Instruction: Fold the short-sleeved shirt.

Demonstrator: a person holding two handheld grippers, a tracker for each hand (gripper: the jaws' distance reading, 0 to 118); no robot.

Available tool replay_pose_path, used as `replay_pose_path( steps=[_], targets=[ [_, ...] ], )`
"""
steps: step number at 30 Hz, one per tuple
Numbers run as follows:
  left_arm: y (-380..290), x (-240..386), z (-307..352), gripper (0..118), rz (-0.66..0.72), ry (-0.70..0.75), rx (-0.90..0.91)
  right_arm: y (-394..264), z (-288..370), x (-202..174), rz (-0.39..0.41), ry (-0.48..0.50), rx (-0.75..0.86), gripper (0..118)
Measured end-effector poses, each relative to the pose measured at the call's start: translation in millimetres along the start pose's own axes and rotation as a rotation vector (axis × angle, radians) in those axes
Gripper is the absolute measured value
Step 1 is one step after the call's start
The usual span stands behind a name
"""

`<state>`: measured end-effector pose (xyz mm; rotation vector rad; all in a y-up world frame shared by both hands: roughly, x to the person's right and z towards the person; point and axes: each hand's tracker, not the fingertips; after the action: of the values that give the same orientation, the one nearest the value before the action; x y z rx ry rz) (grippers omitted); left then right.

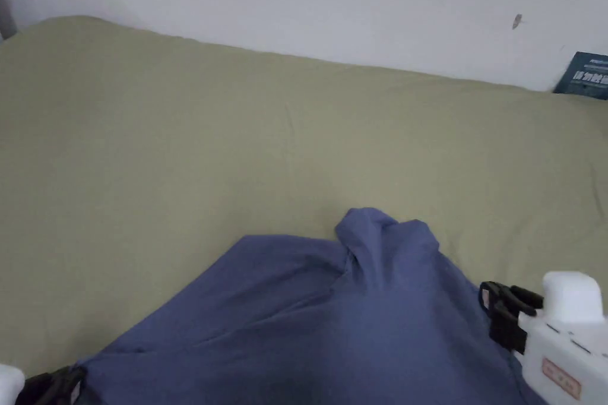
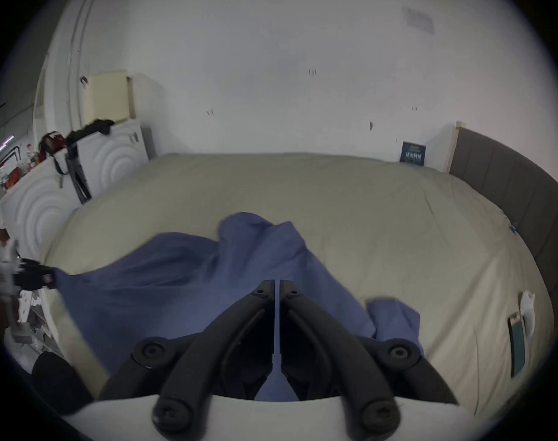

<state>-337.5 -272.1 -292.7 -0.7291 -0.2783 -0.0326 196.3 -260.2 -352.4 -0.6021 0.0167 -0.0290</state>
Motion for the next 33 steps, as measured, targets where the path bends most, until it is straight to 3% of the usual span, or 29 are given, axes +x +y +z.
replay_pose_path(
  steps=[1,2,3,4,5,9,11,13,14,16,17,18,23,29,33],
  targets=[
    [2,2,1,3,0.004,0.006,0.000,8,-26,10,0.001,0.014,-0.037,7],
    [3,3,1,3,0.001,0.002,-0.003,15,-53,19,-0.006,0.027,-0.084,18],
    [5,6,0,3,-0.005,0.008,-0.006,21,-78,26,-0.014,0.028,-0.133,62],
    [5,7,-1,3,-0.005,0.013,-0.008,25,-99,33,-0.029,0.060,-0.169,93],
    [6,6,-1,3,0.002,0.009,-0.014,28,-124,39,-0.033,0.062,-0.239,102],
    [6,6,-7,3,0.012,0.018,-0.027,25,-170,43,0.085,-0.019,-0.283,98],
    [3,3,-11,3,0.018,0.020,-0.034,19,-182,42,0.088,-0.016,-0.321,97],
    [3,4,-15,3,0.014,0.026,-0.044,12,-182,36,0.094,-0.008,-0.325,83],
    [4,4,-16,3,0.005,0.032,-0.049,12,-177,33,0.090,-0.040,-0.295,82],
    [8,12,-17,3,-0.012,0.050,-0.054,11,-169,30,0.049,-0.033,-0.290,60],
    [8,12,-17,3,-0.010,0.048,-0.057,10,-161,22,0.056,-0.072,-0.281,41],
    [9,12,-17,3,-0.008,0.049,-0.057,7,-156,18,0.073,-0.091,-0.281,11],
    [5,6,-23,3,0.015,0.054,-0.052,2,-136,8,0.064,-0.045,-0.291,5],
    [30,-3,-22,2,0.053,0.054,-0.027,51,-57,14,0.030,0.003,-0.105,4],
    [78,-6,-14,1,0.058,0.012,0.034,101,10,14,0.062,0.042,-0.013,4]
  ],
)
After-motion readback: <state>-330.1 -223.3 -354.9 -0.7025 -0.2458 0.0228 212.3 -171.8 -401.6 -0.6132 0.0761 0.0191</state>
